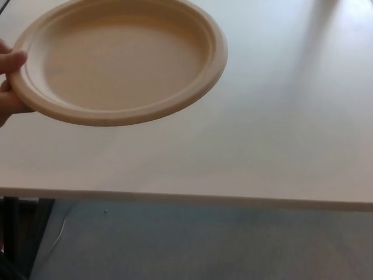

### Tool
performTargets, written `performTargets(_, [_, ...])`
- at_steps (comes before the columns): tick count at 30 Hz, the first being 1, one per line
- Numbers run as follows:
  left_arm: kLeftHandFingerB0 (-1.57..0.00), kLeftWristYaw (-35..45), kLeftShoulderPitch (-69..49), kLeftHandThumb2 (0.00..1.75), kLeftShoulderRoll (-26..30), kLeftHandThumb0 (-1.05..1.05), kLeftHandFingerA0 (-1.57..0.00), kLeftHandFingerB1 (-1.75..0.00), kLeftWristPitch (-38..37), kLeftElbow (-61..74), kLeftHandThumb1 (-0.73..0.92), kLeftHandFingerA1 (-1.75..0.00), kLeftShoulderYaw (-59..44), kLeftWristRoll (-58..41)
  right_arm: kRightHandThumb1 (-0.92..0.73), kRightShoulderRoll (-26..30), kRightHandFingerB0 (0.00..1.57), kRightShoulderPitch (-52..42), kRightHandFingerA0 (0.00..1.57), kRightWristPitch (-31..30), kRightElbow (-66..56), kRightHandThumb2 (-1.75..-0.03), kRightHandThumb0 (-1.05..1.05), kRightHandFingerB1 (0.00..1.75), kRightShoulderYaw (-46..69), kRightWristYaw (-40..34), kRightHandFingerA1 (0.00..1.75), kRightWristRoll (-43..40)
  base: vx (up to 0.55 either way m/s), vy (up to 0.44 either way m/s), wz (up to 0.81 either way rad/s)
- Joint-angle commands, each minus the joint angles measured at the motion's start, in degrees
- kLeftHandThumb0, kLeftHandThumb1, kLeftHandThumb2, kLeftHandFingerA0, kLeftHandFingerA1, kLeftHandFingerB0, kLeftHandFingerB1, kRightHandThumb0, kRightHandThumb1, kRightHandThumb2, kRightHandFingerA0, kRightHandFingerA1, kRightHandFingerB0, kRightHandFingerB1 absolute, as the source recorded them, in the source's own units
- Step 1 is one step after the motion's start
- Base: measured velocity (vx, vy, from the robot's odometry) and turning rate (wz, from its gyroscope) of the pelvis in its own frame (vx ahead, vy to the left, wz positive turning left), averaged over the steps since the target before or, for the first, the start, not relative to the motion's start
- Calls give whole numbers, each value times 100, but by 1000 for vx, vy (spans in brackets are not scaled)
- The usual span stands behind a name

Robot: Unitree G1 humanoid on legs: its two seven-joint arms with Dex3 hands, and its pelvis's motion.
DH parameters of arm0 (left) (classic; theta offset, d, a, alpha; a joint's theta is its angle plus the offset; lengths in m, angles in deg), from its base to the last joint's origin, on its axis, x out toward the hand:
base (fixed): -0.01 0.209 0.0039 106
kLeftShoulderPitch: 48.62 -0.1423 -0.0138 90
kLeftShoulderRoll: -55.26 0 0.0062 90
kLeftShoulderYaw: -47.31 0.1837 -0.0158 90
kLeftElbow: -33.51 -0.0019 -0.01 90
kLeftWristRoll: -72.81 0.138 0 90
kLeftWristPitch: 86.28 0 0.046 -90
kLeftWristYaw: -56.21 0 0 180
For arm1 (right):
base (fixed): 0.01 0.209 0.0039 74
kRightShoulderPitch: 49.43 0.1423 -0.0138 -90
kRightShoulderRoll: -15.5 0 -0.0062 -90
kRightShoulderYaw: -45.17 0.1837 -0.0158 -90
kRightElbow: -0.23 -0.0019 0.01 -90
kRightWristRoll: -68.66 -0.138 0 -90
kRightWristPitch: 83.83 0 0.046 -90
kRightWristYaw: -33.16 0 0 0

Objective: A person passes a plate to the robot and the robot grabs it with its left hand and places it at the centre of the table infront of it

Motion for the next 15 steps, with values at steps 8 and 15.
performTargets(8, [-15,-1963,-2232,77,383,-73,-20,-39,-1994,4321,46,-42,321,1543,-83,132,22,132,24,309,279,-65,-87,44,-82,80,55,84,0,0,0])
performTargets(15, [-9,-2053,-3908,83,216,-77,-18,-39,-3152,7786,52,-46,-414,2392,-83,128,23,203,25,240,287,-65,-86,45,-124,107,56,89,0,0,0])
